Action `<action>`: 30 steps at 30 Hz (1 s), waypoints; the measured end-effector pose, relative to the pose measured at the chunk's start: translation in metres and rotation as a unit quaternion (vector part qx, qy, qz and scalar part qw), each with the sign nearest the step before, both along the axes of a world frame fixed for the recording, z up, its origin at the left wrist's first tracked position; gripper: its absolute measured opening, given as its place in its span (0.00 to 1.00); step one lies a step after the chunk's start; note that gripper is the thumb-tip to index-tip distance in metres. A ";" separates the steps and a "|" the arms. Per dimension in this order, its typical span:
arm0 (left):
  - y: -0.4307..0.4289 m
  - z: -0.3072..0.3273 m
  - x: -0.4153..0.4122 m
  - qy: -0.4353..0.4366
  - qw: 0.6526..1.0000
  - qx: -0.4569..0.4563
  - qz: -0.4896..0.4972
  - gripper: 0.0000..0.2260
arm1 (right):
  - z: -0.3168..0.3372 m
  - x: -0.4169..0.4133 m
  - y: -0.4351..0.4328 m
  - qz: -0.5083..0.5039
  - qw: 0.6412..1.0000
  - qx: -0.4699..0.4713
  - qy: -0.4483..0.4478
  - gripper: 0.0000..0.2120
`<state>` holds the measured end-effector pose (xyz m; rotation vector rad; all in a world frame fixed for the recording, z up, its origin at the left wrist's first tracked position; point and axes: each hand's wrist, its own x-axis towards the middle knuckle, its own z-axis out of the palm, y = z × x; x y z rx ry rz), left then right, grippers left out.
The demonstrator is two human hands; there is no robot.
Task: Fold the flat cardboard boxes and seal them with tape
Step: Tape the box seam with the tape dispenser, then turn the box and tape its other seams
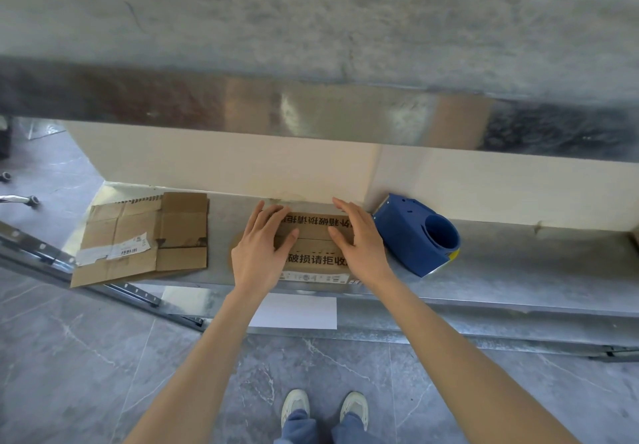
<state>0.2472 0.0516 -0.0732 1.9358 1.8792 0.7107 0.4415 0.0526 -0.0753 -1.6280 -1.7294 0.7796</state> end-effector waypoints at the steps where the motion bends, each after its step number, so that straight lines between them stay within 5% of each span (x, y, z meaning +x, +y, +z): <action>1: -0.002 0.001 -0.002 -0.024 1.000 0.000 0.005 0.19 | 0.000 0.000 0.000 -0.002 1.000 0.005 0.021 0.22; 9: -0.003 -0.005 -0.012 -0.165 0.986 -0.007 0.026 0.22 | 0.002 0.000 -0.006 -0.045 0.992 0.019 0.113 0.23; 16: -0.006 -0.009 -0.016 -0.244 0.968 -0.033 0.052 0.27 | -0.007 0.000 -0.006 -0.111 0.968 -0.067 0.213 0.22; 21: -0.003 -0.007 -0.012 -0.203 0.977 -0.023 0.056 0.27 | -0.008 -0.001 -0.004 -0.114 0.966 -0.077 0.221 0.15; 26: 0.012 -0.001 -0.023 -0.201 0.978 -0.046 -0.043 0.29 | -0.001 -0.005 -0.008 -0.153 0.943 -0.087 0.282 0.14; 30: 0.033 0.004 -0.032 -0.178 0.977 -0.042 -0.109 0.30 | 0.007 0.002 -0.011 -0.160 0.961 -0.069 0.215 0.14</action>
